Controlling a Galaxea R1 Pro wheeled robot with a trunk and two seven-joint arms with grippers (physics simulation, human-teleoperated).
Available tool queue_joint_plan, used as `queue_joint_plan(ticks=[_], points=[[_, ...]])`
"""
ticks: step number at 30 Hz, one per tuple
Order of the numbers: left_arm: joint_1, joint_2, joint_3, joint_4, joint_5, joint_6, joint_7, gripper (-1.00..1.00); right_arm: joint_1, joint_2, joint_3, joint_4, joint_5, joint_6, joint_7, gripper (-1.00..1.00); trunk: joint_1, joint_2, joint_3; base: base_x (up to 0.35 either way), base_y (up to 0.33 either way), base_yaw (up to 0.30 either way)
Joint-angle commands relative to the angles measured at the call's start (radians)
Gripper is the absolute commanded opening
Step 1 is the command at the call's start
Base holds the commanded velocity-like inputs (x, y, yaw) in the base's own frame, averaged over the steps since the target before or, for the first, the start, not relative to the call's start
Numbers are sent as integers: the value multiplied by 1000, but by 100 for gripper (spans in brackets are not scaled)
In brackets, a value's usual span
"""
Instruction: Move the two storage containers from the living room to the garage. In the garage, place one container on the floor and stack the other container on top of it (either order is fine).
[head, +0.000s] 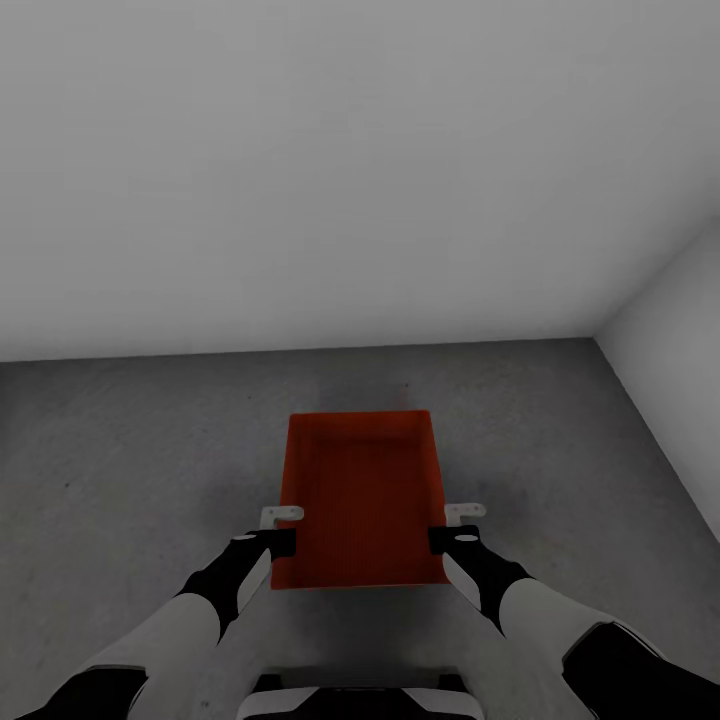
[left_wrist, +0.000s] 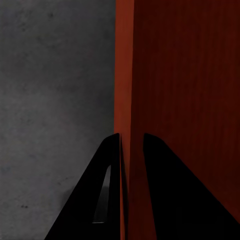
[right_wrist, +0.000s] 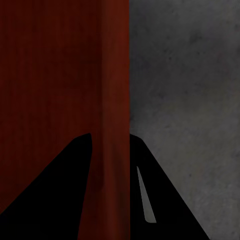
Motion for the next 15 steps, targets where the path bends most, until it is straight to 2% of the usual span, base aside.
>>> queue_joint_plan(ticks=[1, 15], points=[[0, -1, -16, -6, 18, 4, 1, -100, 0, 8, 30, 0, -38, 11, 10, -100, 0, -1, -1, 0, 0, 0], [0, -1, -16, -6, 18, 5, 1, -100, 0, 8, 30, 0, -38, 11, 10, -100, 0, -1, -1, 0, 0, 0]])
